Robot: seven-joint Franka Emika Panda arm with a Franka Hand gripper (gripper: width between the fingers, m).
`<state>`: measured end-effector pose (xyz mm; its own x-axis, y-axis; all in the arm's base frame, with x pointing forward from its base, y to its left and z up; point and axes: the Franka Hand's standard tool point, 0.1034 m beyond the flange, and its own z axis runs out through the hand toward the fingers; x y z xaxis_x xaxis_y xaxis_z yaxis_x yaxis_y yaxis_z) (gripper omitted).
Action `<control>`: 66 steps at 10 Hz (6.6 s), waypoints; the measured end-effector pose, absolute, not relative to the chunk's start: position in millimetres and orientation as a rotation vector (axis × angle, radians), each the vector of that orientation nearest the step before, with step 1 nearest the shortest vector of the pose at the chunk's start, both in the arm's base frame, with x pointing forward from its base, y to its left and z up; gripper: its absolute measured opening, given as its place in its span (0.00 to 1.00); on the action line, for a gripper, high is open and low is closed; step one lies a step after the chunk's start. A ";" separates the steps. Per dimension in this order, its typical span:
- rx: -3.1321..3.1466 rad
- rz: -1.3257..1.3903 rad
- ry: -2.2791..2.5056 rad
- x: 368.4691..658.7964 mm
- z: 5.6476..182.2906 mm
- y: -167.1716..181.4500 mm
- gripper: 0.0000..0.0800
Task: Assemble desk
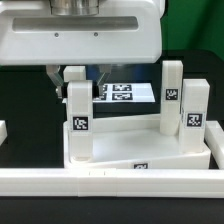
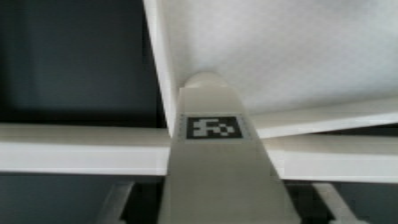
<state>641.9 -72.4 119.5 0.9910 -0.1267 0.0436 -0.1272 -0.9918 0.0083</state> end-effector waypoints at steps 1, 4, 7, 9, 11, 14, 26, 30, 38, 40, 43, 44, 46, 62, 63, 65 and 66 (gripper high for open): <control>3.113 0.071 -0.337 641.9 119.3 -72.4 0.36; 3.037 0.081 -0.799 642.2 118.9 -72.3 0.36; 2.917 0.080 -1.204 642.5 118.6 -71.5 0.36; 2.792 0.077 -1.485 643.3 118.0 -69.8 0.36; 2.697 0.076 -1.656 644.1 117.9 -69.7 0.36; 2.711 0.077 -1.632 644.0 117.6 -69.4 0.46; 3.119 0.072 -0.019 643.5 116.3 -67.8 0.81; 3.080 0.057 0.321 643.0 116.2 -68.3 0.81; 3.061 0.050 0.447 642.4 115.7 -69.5 0.36; 3.095 0.058 0.200 642.2 115.2 -69.5 0.36; 3.100 0.069 -0.215 641.9 114.7 -69.7 0.36; 3.092 0.076 -0.391 642.1 114.5 -69.5 0.36; 3.045 0.089 -0.713 642.8 114.3 -69.3 0.36; 3.090 0.103 -0.399 646.8 114.8 -65.0 0.81; 3.105 0.100 -0.199 646.8 114.8 -65.1 0.81; 3.108 0.097 0.026 647.1 115.0 -63.6 0.81; 3.093 0.090 0.227 647.1 115.5 -64.7 0.81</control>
Offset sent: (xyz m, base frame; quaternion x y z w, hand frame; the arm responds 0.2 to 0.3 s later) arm -0.0106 -0.0020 -0.0064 -0.0010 -0.0126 0.2258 0.9741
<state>647.1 -64.7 115.5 0.9876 0.1470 0.0550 0.1447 -0.9885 0.0435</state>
